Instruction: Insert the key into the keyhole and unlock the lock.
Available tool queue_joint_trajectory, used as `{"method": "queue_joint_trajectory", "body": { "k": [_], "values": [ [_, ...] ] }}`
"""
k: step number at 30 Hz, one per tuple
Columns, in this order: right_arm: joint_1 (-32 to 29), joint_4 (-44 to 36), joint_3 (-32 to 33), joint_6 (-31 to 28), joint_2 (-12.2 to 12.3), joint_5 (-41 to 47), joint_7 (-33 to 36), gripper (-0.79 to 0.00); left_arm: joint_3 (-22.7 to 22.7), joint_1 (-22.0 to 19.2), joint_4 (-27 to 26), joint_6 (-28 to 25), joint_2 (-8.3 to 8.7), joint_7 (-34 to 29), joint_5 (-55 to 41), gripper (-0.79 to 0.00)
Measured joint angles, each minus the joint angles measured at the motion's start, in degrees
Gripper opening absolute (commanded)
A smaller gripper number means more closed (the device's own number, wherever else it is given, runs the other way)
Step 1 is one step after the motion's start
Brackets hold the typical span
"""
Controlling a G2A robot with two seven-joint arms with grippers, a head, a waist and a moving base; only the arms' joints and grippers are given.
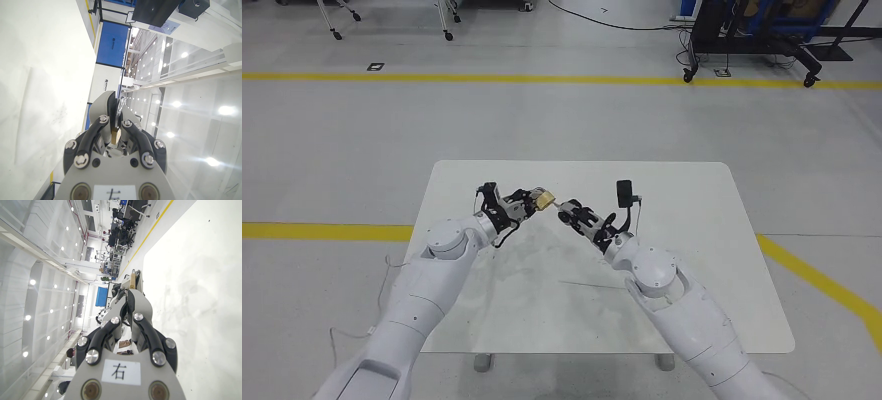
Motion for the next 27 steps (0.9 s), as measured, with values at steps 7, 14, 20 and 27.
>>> {"method": "queue_joint_trajectory", "body": {
  "k": [7, 14, 20, 27],
  "values": [
    [0.29, 0.96, -0.64, 0.33, -0.39, 0.09, -0.22, -0.785, -0.7, 0.77, -0.94, 0.27, -0.02, 0.0, -0.22, -0.785],
    [0.59, 1.26, -0.74, 0.45, -0.75, -0.15, -1.54, -0.785, -1.37, 1.23, -1.51, 0.47, -0.01, -0.14, -0.05, -0.785],
    [1.27, 1.62, -1.58, 1.2, -1.11, -1.66, -2.25, -0.785, -1.71, 1.34, -1.71, 0.8, -0.06, 0.03, 0.28, -0.785],
    [1.59, 1.82, -2.36, 2.01, -1.47, -2.98, -2.39, -0.785, -1.94, 1.36, -1.91, 1.18, -0.11, 0.29, 1.23, -0.785]
  ]
}}
